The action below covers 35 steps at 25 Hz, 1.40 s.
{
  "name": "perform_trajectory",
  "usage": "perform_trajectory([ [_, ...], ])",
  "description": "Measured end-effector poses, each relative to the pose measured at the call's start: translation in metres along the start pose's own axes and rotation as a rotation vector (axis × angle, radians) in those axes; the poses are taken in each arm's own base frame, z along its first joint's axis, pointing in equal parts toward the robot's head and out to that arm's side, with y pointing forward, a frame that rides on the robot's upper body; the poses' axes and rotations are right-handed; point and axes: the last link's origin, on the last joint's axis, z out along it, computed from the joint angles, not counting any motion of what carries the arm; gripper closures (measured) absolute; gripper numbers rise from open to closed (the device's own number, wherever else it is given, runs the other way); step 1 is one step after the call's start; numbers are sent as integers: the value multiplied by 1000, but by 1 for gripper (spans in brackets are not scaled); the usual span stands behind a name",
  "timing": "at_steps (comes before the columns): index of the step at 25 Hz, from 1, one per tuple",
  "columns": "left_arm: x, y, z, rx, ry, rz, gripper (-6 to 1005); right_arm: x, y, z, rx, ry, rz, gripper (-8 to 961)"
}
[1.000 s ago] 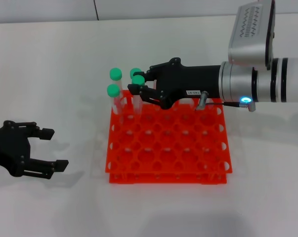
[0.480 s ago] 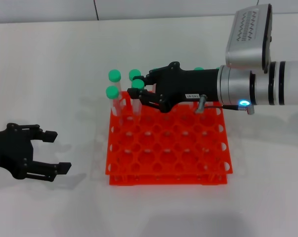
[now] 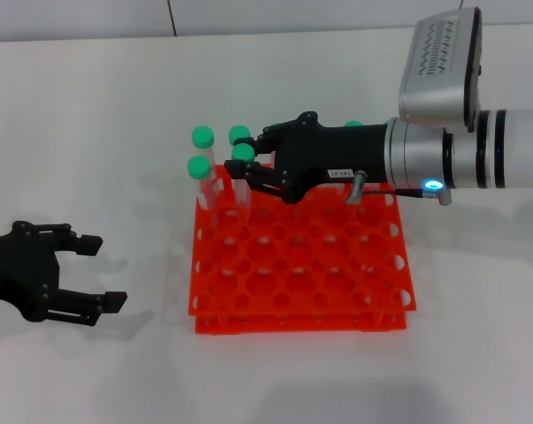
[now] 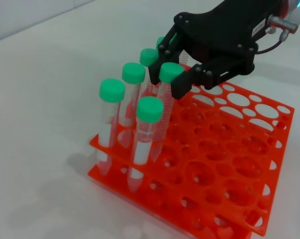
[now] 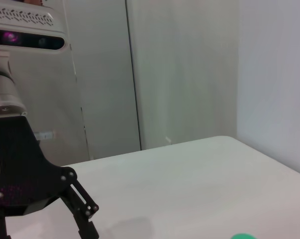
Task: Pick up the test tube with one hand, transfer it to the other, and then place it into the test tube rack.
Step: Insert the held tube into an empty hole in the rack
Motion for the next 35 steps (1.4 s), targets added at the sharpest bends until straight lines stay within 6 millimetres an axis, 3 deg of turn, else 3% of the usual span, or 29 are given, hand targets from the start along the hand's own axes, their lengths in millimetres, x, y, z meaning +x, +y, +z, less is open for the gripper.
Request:
perform_trajectory([
  [29,3,-1,2,-4,-11,9,106,-1,1,-1,-16,-1,-3,687],
  [35,3,-1,1,-6,-11,10,106,-5,5,-3,-46,-14,-16,540],
])
